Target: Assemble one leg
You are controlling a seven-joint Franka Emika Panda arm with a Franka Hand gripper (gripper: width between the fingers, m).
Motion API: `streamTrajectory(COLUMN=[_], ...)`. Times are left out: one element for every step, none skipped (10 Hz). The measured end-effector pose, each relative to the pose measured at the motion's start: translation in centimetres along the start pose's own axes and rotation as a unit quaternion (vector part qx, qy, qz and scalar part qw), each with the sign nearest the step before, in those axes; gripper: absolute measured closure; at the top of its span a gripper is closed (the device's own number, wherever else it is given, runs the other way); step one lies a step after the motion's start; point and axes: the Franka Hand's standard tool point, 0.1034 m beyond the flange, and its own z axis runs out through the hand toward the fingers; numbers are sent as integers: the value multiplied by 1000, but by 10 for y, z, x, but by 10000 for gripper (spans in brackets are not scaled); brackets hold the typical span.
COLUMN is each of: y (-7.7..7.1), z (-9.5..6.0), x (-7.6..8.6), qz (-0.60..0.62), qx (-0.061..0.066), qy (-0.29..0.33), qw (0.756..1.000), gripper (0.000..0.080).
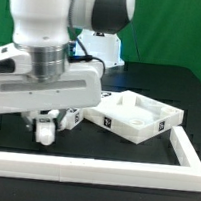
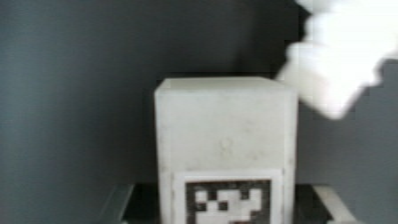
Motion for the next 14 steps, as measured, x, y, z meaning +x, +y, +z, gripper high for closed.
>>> streamTrajectory(y=[9, 10, 9, 9, 9, 7, -2, -11, -27, -43, -63, -78, -76, -76], z=[2, 3, 3, 3, 3, 2, -9, -23, -37, -39, -43, -50, -43, -41], x=[-5, -6, -6, -6, -6, -4, 5, 11, 13, 9, 4, 0, -11, -14], qz=[-3, -8, -9, -9, -9, -11, -20, -31, -51, -63, -86, -79, -31, -32], qx=[-2, -1, -1, -1, -1, -3, -5, -5, -10, -15, -14, -17, -21, -19], qy=[-2, -3, -3, -3, -3, -2, 4, 8, 13, 21, 23, 52, 73, 68], qw=[1000, 1000, 1000, 1000, 1000, 1000, 1000, 999, 999, 998, 996, 995, 997, 997], gripper=[515, 515, 514, 514, 346, 199, 199, 165, 153, 153, 151, 151, 151, 151])
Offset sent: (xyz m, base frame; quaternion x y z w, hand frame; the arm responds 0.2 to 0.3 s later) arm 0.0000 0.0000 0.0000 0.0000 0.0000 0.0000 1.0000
